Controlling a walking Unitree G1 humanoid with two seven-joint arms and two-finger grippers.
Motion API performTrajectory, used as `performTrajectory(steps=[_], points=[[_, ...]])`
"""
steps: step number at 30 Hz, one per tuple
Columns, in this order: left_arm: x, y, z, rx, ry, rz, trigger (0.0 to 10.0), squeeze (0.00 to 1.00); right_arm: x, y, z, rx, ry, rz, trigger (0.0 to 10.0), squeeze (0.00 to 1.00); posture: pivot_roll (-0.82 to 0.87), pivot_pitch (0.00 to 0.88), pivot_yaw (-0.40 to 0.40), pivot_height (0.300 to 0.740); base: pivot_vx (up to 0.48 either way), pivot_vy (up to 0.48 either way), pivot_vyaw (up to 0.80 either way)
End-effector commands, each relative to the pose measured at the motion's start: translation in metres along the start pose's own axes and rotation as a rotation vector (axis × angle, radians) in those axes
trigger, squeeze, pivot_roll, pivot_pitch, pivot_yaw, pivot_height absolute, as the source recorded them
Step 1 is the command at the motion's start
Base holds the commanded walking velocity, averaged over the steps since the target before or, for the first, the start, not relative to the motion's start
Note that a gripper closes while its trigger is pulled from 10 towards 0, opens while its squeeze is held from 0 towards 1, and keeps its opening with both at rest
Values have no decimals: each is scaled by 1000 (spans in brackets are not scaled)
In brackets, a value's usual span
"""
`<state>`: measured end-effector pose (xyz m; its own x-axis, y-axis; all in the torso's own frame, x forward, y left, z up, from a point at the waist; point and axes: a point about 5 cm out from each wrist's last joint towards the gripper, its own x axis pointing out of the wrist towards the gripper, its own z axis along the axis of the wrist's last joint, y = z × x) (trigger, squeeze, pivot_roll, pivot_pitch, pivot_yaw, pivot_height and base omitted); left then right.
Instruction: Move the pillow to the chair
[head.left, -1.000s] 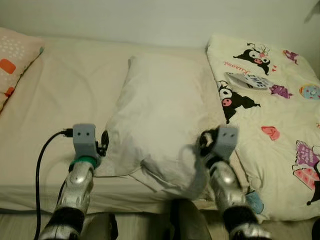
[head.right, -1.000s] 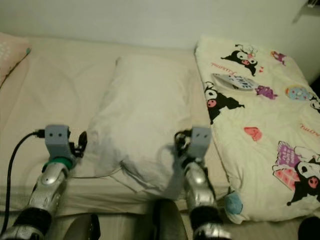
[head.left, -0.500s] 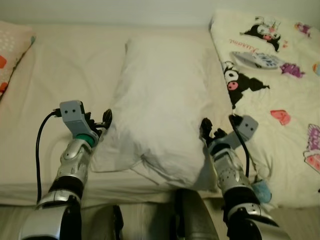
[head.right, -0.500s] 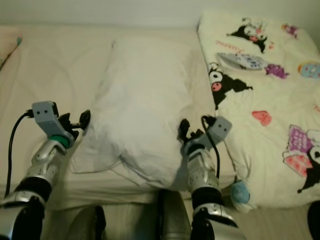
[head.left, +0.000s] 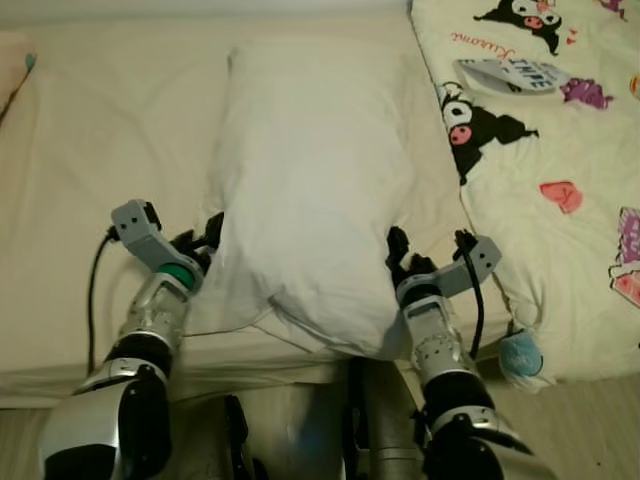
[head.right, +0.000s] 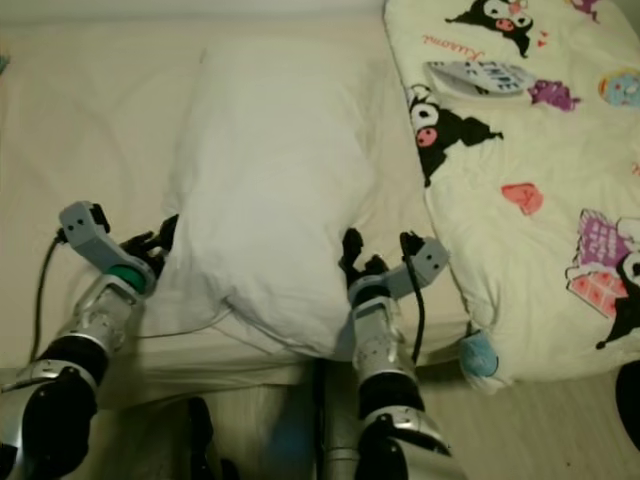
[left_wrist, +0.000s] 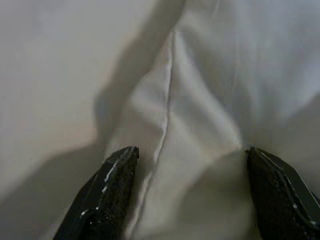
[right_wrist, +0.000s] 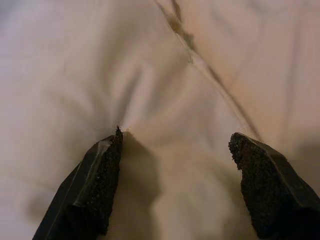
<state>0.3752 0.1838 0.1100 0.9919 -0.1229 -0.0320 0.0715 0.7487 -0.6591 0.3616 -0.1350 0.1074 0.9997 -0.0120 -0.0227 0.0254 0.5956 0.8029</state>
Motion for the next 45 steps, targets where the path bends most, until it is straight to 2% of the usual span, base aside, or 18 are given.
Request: performTrajectory(steps=[1,3,6,13,16,17,18,19,25,29,30,31,32,33,34,43,44,45], points=[[-3,1,-14,-52,51,-13,10000,1000,-6,3,-18,54,64,31,10000,1000,-277,304,80,585,0,0,0],[-6,6,-17,-117,24,22,10000,1000,-11,15,-31,20,134,129,10000,1000,-311,301,73,585,0,0,0],[-8,9,-18,-159,2,52,10000,1000,-16,20,-38,-5,177,185,10000,1000,-317,287,65,585,0,0,0],[-12,4,-39,-132,94,-2,10000,1000,-25,21,-47,-39,255,254,10000,1000,-291,269,44,585,0,0,0],[-15,-4,-54,-143,188,-113,10000,1000,-33,31,-56,2,386,364,10000,1000,-274,261,32,585,0,0,0],[-15,-4,-54,-143,188,-113,10000,1000,-33,31,-56,2,386,364,10000,1000,-274,261,32,585,0,0,0],[-17,-3,-55,-169,201,-136,10000,1000,-44,41,-64,15,485,478,10000,1000,-270,254,28,585,0,0,0],[-18,-2,-55,-172,202,-138,10000,1000,-48,44,-65,18,509,507,10000,1000,-270,254,28,585,0,0,0],[-21,6,-50,-182,207,-144,10000,1000,-55,49,-61,74,532,588,10000,1000,-241,245,15,585,0,0,0],[-23,8,-48,-158,231,-180,10000,1000,-63,54,-64,42,584,664,10000,980,-214,239,5,585,0,0,0],[-23,7,-48,-154,238,-196,10000,1000,-65,54,-67,17,605,678,10000,918,-200,237,-1,585,0,0,0],[-24,7,-48,-148,246,-211,10000,1000,-68,53,-71,-4,628,685,10000,808,-194,236,-4,585,0,0,0],[-24,7,-48,-148,246,-211,10000,1000,-68,53,-71,-4,628,685,10000,808,-194,236,-4,585,0,0,0],[-25,7,-50,-132,266,-236,10000,1000,-70,50,-75,-16,654,688,10000,627,-178,232,-10,585,0,0,0],[-28,8,-54,-106,291,-247,10000,1000,-72,50,-78,-22,671,685,10000,278,-153,223,-16,585,0,0,0],[-29,9,-56,-88,309,-255,10000,1000,-73,50,-80,-25,681,683,10000,278,-153,223,-16,585,0,0,0],[-32,17,-54,-84,258,-189,0,0,-70,49,-88,-96,695,646,0,0,-132,184,-8,585,0,0,0],[-33,23,-51,-84,218,-137,0,0,-68,48,-93,-150,705,622,0,0,-130,185,-8,585,0,0,0]])
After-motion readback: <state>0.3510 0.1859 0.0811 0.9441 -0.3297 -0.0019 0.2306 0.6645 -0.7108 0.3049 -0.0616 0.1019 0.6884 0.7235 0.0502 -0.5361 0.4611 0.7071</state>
